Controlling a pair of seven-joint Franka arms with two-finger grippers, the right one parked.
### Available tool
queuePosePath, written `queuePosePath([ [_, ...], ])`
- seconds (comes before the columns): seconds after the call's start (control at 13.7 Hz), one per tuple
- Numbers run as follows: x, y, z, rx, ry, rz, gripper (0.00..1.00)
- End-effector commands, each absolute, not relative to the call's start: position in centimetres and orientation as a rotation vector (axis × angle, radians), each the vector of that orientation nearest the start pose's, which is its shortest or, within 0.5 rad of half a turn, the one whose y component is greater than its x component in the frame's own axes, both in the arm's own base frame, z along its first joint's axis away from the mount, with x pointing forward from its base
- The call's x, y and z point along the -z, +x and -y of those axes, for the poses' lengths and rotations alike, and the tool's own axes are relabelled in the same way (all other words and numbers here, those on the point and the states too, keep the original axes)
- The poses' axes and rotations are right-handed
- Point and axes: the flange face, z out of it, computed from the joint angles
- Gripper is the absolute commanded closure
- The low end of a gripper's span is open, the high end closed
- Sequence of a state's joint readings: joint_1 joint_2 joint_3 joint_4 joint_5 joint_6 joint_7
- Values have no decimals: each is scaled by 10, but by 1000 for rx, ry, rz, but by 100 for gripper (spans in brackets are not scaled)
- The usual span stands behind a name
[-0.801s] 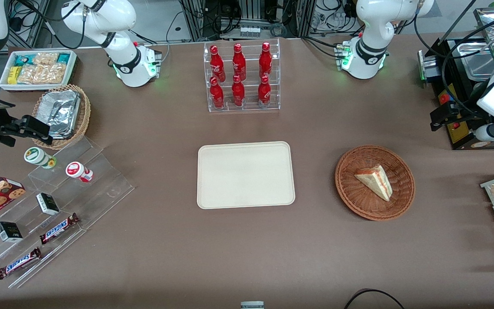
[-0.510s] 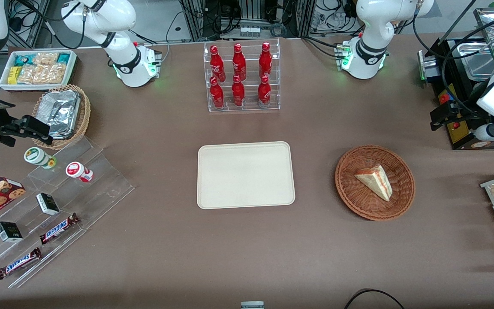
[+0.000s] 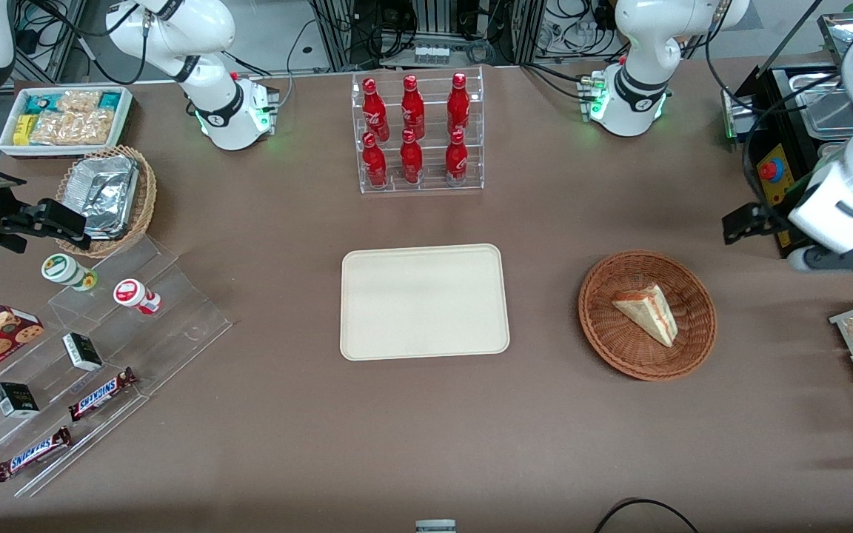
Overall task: Place sandwich from basket to tray
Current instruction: 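Move the left gripper down over the wrapped sandwich in the wicker basket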
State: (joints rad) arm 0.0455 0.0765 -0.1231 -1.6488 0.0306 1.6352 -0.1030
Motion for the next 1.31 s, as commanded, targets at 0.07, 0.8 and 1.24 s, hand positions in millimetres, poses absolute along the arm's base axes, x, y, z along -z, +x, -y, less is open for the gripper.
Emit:
queuePosePath([
  [0.07,-495,570,43,-67,-3088,243,0],
  [0.8,-383,552,67,68,-3042,788,0],
  [1.24,-329,548,65,58,-3043,818,0],
])
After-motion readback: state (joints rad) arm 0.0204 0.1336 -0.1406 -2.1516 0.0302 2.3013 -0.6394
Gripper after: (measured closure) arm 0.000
